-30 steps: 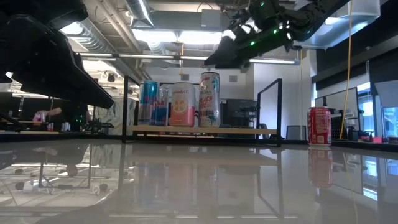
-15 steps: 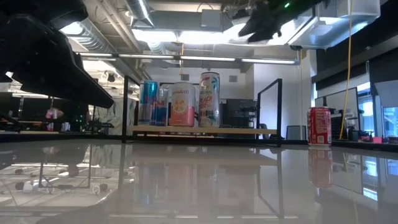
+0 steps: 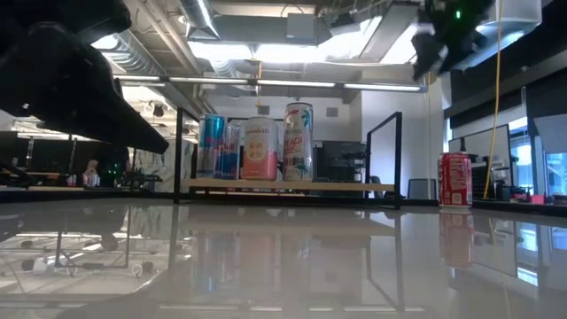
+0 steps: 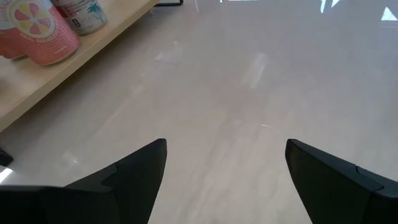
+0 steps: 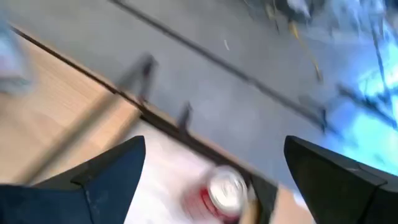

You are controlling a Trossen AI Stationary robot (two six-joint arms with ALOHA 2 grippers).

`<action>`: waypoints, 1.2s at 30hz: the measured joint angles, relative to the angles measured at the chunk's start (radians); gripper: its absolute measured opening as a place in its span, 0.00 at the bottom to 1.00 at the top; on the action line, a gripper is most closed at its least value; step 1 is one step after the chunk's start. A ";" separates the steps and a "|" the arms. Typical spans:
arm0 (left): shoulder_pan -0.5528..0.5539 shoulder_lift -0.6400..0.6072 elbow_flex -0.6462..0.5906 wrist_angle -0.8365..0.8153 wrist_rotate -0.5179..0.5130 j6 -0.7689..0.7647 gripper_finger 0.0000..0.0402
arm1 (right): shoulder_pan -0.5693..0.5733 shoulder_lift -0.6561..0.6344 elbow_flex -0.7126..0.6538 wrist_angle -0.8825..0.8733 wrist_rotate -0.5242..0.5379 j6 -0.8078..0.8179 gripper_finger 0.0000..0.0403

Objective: Place canned beverage on shelf
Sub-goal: Put the top red soda can on the shelf

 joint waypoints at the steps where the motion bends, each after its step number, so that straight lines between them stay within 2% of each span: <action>1: 0.004 0.000 0.000 0.001 0.000 0.000 0.79 | -0.031 0.007 -0.006 -0.024 -0.011 0.015 0.95; 9: 0.046 0.000 0.000 0.002 0.043 0.032 0.79 | -0.280 0.135 -0.022 -0.074 -0.146 0.038 0.95; 14: 0.054 0.000 0.000 0.001 0.045 0.033 0.79 | -0.364 0.239 -0.021 -0.062 -0.238 0.051 0.93; 18: 0.053 0.000 0.000 0.002 0.058 0.034 0.79 | -0.388 0.328 -0.020 -0.059 -0.248 0.089 0.90; 26: 0.054 0.000 0.000 0.006 0.069 0.033 0.79 | -0.393 0.470 -0.020 -0.068 -0.166 0.107 0.81; 36: 0.054 0.000 0.000 0.007 0.082 0.034 0.79 | -0.393 0.521 -0.017 -0.094 -0.154 0.102 0.78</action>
